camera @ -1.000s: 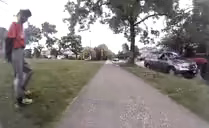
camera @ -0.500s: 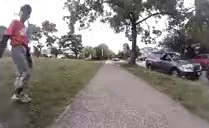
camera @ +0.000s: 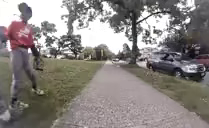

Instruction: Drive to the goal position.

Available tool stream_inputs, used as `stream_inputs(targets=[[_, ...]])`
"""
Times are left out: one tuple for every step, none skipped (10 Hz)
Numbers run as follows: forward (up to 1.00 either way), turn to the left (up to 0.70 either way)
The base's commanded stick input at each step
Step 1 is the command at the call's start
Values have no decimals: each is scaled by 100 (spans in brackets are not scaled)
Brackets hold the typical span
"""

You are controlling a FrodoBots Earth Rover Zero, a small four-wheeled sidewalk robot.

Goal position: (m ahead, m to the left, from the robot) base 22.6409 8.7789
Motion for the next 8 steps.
stream_inputs(targets=[[70,0],[70,0],[70,0],[70,0],[70,0],[70,0],[70,0],[70,0]])
